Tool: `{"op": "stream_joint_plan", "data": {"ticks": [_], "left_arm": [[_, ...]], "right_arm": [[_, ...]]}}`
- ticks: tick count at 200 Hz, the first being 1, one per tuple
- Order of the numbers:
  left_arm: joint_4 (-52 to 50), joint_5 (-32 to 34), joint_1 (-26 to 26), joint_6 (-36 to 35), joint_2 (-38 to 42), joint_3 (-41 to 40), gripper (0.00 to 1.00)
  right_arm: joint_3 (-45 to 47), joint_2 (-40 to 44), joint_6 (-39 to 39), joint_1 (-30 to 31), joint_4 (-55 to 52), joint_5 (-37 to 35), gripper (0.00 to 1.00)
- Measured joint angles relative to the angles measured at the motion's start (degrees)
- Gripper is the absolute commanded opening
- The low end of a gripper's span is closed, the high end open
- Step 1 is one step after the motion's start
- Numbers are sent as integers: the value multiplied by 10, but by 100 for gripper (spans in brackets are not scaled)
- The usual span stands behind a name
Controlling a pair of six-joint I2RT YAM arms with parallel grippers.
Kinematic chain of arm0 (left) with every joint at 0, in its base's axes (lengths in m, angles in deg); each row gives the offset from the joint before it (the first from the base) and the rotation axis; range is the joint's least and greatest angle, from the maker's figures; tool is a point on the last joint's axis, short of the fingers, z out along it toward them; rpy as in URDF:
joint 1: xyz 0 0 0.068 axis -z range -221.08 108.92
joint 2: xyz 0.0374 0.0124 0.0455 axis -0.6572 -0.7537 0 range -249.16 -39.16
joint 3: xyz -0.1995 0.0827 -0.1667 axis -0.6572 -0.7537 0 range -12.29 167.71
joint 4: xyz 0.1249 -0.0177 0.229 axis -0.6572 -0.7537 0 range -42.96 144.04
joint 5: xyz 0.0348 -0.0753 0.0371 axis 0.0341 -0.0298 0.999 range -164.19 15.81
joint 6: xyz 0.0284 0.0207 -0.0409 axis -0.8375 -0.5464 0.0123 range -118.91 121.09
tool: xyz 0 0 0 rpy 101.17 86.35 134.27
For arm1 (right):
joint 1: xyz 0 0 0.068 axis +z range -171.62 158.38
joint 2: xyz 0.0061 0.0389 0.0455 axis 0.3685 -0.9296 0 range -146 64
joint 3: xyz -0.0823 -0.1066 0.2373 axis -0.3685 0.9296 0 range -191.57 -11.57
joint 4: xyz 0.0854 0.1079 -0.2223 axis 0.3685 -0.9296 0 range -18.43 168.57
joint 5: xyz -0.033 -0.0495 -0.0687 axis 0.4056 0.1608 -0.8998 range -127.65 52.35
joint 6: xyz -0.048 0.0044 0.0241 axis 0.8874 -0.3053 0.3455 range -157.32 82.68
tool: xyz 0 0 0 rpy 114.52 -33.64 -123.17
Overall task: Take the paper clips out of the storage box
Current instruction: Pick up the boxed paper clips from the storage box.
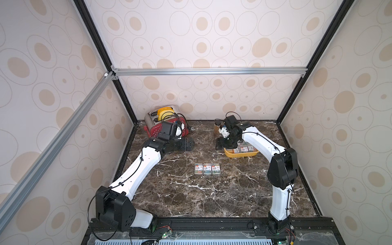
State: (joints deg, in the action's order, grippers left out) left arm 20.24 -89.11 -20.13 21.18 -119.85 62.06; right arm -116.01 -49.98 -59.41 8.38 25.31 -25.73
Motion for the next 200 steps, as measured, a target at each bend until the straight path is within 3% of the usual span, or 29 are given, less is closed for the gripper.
{"op": "stream_joint_plan", "data": {"ticks": [42, 144, 200], "left_arm": [[-1, 0, 0, 0, -8, 10, 99], [-2, -3, 0, 0, -31, 29, 99], [-3, -5, 0, 0, -40, 33, 99]], "right_arm": [[-67, -36, 35, -53, -19, -48, 72], [-99, -148, 78, -94, -15, -143, 72], [-78, -144, 87, -104, -7, -151, 81]]}}
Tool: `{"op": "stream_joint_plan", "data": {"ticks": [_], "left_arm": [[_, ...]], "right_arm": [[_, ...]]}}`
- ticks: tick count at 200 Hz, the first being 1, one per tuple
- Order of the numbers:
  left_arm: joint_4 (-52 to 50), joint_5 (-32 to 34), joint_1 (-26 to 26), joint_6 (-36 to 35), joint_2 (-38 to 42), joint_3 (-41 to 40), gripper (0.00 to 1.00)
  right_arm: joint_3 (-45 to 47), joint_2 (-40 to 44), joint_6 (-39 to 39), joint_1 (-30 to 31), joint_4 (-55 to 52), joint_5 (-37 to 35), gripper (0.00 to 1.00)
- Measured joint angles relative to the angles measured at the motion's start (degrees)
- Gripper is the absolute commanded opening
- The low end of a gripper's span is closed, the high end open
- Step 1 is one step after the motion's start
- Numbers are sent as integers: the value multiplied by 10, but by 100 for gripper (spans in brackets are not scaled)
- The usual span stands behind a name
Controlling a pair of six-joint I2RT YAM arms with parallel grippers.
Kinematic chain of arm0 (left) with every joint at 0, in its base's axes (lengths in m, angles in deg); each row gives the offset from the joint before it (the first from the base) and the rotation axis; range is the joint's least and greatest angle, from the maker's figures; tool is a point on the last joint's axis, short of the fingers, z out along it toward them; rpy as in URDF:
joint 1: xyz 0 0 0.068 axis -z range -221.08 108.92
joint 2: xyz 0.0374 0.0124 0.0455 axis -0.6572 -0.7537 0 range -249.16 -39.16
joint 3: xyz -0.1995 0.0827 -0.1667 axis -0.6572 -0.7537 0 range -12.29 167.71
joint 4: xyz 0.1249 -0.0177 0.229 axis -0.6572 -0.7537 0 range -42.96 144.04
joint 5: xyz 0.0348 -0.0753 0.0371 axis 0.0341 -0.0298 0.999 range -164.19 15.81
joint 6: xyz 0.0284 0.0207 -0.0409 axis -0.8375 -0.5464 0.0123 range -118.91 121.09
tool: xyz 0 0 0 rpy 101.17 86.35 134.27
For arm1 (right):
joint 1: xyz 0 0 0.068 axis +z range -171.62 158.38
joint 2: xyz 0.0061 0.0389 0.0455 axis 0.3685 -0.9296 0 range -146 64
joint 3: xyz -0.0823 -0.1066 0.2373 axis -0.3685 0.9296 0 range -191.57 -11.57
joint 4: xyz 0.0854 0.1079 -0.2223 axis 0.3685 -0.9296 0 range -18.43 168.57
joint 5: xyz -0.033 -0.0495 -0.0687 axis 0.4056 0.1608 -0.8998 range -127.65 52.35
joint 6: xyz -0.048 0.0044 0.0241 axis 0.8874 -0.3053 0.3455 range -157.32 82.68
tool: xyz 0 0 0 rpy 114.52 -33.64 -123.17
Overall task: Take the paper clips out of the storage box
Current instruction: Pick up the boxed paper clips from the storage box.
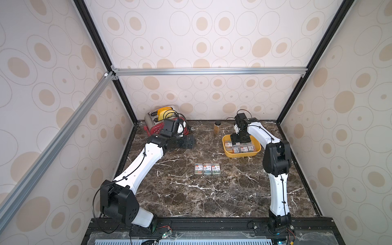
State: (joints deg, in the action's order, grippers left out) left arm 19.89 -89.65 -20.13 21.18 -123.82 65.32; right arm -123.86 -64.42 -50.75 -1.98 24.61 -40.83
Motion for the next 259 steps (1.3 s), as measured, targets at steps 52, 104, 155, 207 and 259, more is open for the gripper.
{"op": "stream_joint_plan", "data": {"ticks": [52, 104, 155, 207, 259], "left_arm": [[0, -8, 0, 0, -14, 4, 99], [-1, -12, 0, 0, -19, 7, 99], [-5, -12, 0, -1, -31, 17, 99], [-7, -12, 0, -3, -36, 24, 99], [-6, -14, 0, -2, -43, 24, 99]], "right_arm": [[59, 15, 6, 0, -4, -8, 94], [84, 23, 4, -5, 4, -19, 94], [87, 21, -4, -13, 19, -21, 99], [102, 28, -8, -15, 56, -9, 79], [125, 47, -9, -10, 80, 12, 80]]}}
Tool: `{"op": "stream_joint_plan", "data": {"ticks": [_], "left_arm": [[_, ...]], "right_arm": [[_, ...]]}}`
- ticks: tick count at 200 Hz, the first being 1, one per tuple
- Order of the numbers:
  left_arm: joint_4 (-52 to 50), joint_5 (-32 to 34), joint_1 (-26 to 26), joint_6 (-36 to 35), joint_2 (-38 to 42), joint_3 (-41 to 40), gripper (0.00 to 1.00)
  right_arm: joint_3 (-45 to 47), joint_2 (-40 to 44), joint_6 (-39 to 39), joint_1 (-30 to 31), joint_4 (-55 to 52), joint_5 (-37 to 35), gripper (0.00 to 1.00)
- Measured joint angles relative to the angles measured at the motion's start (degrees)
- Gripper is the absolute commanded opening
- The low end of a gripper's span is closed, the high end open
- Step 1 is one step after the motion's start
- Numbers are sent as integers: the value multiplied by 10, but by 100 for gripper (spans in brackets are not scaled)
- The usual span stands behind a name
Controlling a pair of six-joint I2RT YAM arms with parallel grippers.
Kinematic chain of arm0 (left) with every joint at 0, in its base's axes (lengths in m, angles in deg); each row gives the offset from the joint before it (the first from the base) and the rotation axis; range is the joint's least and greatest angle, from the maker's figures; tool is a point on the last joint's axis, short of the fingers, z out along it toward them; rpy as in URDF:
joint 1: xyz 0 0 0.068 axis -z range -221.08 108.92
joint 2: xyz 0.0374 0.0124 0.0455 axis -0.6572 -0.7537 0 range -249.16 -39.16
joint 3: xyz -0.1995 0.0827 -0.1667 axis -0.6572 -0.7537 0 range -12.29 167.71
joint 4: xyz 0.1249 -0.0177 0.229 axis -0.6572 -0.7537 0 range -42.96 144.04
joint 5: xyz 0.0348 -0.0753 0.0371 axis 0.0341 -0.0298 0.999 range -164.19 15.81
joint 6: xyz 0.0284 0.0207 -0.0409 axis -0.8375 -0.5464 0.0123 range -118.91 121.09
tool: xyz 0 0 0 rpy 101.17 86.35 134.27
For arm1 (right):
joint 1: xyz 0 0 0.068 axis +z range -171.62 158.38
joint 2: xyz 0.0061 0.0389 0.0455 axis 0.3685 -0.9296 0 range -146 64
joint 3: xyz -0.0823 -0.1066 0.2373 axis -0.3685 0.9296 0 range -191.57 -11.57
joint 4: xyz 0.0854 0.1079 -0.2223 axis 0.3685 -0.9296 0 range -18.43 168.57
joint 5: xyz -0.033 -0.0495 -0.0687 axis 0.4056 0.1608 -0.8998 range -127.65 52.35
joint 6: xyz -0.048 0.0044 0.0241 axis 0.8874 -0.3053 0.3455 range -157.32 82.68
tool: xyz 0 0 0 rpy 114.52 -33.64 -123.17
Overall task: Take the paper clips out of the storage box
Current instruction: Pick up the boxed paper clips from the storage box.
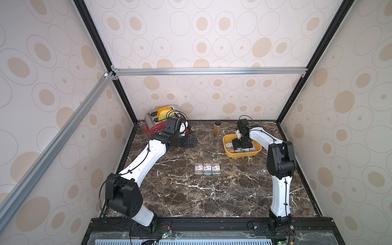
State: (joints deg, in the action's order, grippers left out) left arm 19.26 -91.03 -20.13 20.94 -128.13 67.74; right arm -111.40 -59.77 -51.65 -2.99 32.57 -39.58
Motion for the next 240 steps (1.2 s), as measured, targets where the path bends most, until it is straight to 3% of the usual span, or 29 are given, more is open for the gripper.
{"op": "stream_joint_plan", "data": {"ticks": [92, 113, 132, 141, 190, 218, 240], "left_arm": [[5, -3, 0, 0, -3, 0, 99], [5, -5, 0, 0, -3, 0, 99], [5, -7, 0, 0, -3, 0, 99], [5, -7, 0, 0, -3, 0, 99], [6, -8, 0, 0, -3, 0, 99], [7, -8, 0, 0, -3, 0, 99], [8, -8, 0, 0, -3, 0, 99]], "right_arm": [[-4, -1, -1, 15, -1, 18, 81], [-4, -3, -3, 15, 1, 19, 76], [-5, -7, -7, 14, 5, 17, 59], [-4, -8, -8, 15, 6, 19, 57], [-4, -32, -14, 19, -7, 10, 73], [-9, -39, -15, 23, -12, 4, 71], [-11, -39, -17, 23, -14, 4, 62]]}}
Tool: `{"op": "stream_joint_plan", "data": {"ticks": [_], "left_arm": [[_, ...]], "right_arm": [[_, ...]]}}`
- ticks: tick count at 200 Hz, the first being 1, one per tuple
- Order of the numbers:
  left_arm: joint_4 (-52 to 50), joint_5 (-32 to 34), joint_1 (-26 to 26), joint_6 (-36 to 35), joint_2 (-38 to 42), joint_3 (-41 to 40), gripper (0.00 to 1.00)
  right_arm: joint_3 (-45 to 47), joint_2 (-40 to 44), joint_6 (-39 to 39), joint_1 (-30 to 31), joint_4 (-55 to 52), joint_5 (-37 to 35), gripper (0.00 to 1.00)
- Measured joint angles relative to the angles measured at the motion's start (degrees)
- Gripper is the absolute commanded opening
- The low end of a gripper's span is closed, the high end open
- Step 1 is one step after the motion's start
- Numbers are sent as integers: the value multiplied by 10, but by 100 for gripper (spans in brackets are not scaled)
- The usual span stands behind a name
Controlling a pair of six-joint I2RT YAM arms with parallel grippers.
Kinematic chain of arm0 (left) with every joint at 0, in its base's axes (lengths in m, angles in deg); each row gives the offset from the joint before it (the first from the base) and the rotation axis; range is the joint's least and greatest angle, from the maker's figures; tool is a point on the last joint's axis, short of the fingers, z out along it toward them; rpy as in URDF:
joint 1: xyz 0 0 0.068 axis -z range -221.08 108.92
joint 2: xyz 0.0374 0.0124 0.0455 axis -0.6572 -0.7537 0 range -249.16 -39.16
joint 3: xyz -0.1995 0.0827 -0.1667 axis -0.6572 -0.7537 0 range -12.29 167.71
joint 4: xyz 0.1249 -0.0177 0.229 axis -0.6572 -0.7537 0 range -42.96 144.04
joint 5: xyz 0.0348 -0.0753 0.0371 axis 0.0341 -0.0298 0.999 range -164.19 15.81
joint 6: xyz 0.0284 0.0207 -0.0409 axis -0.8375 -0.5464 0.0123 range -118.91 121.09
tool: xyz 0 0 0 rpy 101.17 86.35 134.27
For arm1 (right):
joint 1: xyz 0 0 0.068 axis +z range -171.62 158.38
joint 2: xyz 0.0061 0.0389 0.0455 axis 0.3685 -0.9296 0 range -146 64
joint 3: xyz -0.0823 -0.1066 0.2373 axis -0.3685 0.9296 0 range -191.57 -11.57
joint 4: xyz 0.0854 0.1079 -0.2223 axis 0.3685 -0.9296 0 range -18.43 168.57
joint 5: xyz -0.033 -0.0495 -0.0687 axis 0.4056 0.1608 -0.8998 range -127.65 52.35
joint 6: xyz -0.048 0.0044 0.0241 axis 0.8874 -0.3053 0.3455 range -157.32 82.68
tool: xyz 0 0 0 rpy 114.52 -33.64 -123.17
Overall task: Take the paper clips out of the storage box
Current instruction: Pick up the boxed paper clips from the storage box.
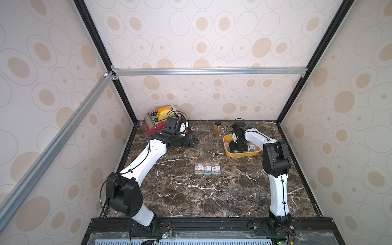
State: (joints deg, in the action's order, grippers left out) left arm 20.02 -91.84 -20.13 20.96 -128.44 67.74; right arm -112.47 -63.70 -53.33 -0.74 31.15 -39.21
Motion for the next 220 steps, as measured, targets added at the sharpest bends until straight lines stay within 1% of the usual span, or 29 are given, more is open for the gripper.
{"op": "stream_joint_plan", "data": {"ticks": [11, 24, 39, 75, 108, 139, 158, 196, 220], "left_arm": [[0, 0, 0, 0, 0, 0, 99], [0, 0, 0, 0, 0, 0, 99], [1, -1, 0, 0, 0, 0, 99], [1, -7, 0, -2, 0, 0, 99], [3, -25, 0, -3, 5, 0, 99], [18, -58, 0, -2, 23, 0, 98], [38, -85, 0, 2, 38, -2, 97], [88, -145, 0, 25, 72, -25, 96], [128, -187, 0, 61, 77, -41, 96]], "right_arm": [[0, 0, 0, 0, -1, -1, 58], [0, 1, 1, -1, -2, -3, 49], [0, 4, -1, -1, -3, -6, 44], [-22, 22, -1, -1, -29, -6, 43], [-66, 89, -3, -3, -41, 23, 43], [-84, 163, -7, -5, -36, 91, 43], [-78, 188, -12, -5, -26, 146, 43], [-27, 206, -31, -7, 28, 299, 43], [25, 219, -51, -7, 81, 397, 44]]}}
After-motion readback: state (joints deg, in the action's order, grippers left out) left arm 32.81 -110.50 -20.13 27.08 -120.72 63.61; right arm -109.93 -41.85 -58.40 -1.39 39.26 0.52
